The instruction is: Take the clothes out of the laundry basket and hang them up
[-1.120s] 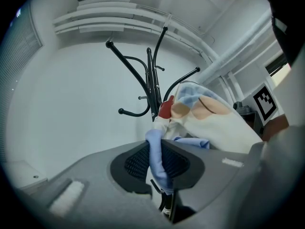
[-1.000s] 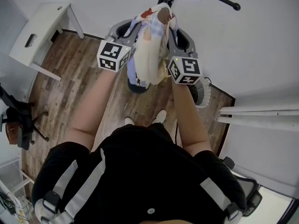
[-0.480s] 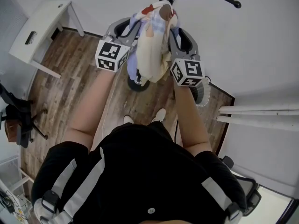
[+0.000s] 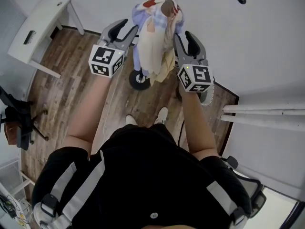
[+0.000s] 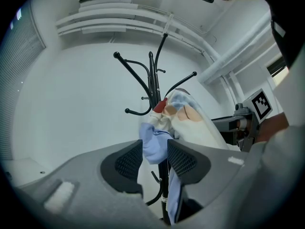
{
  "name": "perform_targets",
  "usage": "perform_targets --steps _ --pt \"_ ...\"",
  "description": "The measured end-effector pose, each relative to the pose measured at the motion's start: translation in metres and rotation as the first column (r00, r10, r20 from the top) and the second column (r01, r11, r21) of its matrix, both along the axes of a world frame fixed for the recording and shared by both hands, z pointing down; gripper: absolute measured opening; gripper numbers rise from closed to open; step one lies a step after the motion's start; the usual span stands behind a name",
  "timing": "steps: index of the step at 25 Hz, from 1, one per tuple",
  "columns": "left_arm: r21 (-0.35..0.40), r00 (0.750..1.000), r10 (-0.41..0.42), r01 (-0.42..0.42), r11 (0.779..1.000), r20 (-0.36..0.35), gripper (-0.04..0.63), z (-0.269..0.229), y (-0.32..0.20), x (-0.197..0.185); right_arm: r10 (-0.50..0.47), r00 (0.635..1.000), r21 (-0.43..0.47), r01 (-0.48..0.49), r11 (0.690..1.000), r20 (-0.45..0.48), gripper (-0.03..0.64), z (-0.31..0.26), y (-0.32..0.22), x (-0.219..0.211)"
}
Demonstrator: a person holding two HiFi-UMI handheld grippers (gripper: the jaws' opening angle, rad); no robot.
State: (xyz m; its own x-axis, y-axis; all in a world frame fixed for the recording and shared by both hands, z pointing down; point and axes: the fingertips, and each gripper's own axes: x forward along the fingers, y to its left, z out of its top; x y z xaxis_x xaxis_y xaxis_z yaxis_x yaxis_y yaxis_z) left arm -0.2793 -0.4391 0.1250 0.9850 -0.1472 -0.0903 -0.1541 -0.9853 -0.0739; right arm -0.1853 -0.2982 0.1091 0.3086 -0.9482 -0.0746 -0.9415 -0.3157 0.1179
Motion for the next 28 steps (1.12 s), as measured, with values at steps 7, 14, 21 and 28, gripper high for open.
perform_targets --steps 7,14,21,28 --pt "-0.014 1.0 0.014 -0.014 1.0 0.015 0.169 0.011 0.038 -0.032 -0.07 0.998 -0.013 0.07 0.997 -0.004 0.152 0.002 0.03 -0.018" --pt "-0.032 0.997 0.07 -0.069 0.997 0.035 0.082 0.018 0.115 -0.059 -0.192 0.981 -0.04 0.191 0.981 -0.005 0.076 0.015 0.074 -0.054" --pt "-0.053 0.998 0.061 -0.06 0.997 0.016 0.002 0.004 0.186 -0.074 -0.273 0.962 -0.027 0.274 0.961 0.014 0.0 0.019 0.122 -0.087" --pt "-0.04 0.996 0.084 -0.083 0.996 0.018 0.002 0.012 0.246 -0.092 -0.326 0.945 -0.026 0.327 0.945 0.03 0.0 0.029 0.162 -0.126"
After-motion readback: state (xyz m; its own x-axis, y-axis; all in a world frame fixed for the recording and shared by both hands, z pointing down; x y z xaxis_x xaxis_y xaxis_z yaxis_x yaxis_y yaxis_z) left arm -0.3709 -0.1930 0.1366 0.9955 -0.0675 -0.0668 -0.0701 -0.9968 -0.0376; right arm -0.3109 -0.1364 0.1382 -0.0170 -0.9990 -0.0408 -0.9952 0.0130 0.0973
